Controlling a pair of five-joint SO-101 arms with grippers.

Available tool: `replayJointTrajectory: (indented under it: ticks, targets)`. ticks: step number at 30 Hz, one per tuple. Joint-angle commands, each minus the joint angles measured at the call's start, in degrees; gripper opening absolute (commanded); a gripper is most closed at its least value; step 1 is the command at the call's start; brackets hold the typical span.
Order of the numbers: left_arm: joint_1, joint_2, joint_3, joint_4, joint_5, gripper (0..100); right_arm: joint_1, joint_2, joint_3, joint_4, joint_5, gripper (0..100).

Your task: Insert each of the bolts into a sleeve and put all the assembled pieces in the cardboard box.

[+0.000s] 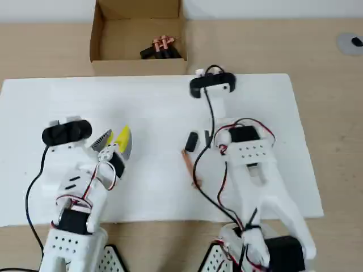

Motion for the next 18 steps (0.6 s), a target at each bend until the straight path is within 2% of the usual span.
replayJointTrajectory:
  ticks: [1, 6, 10, 13, 18]
  targets:
    - [0.44, 13.14, -8.09, -2.29, 0.88, 16, 0.84, 2.42, -3.47, -0.26, -0.97, 31.6]
    - [0.97, 38.81, -20.57, -1.76, 1.05, 16, -0.57, 5.14, -3.3, -2.02, -3.52, 31.5]
    - [5.54, 55.78, -28.48, -0.26, 0.88, 16, -1.45, 5.41, -3.47, -2.37, -3.69, 31.5]
    - [8.18, 62.29, -33.05, 2.73, 1.14, 16, -4.18, 5.32, -3.47, -2.37, -3.69, 31.5]
    - [8.35, 63.34, -35.08, 6.33, 0.97, 16, -5.32, 5.23, -3.47, -4.22, -3.6, 30.9]
